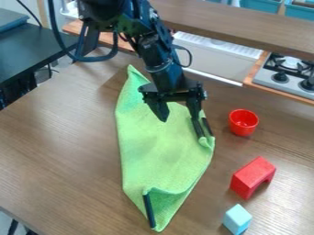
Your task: Move to open the green thing
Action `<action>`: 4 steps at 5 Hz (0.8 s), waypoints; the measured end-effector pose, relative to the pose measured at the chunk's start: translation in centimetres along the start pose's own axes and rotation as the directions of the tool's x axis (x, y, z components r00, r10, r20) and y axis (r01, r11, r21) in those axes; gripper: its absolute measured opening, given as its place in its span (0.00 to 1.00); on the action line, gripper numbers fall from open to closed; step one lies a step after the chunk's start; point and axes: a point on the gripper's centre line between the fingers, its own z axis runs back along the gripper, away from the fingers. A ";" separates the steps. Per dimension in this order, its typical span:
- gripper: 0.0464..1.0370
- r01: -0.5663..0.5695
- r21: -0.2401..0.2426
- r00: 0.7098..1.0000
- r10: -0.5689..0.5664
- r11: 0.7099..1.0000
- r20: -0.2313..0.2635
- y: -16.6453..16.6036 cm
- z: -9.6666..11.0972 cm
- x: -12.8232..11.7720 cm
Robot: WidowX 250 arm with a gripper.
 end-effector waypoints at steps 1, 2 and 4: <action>0.96 -0.011 0.006 1.000 0.011 1.000 -0.029 0.3 -1.0 -0.6; 0.96 -0.022 0.018 0.999 0.022 1.000 -0.033 0.1 -2.0 -0.8; 0.96 -0.034 0.030 0.999 0.034 0.999 -0.009 -0.2 -3.1 -0.2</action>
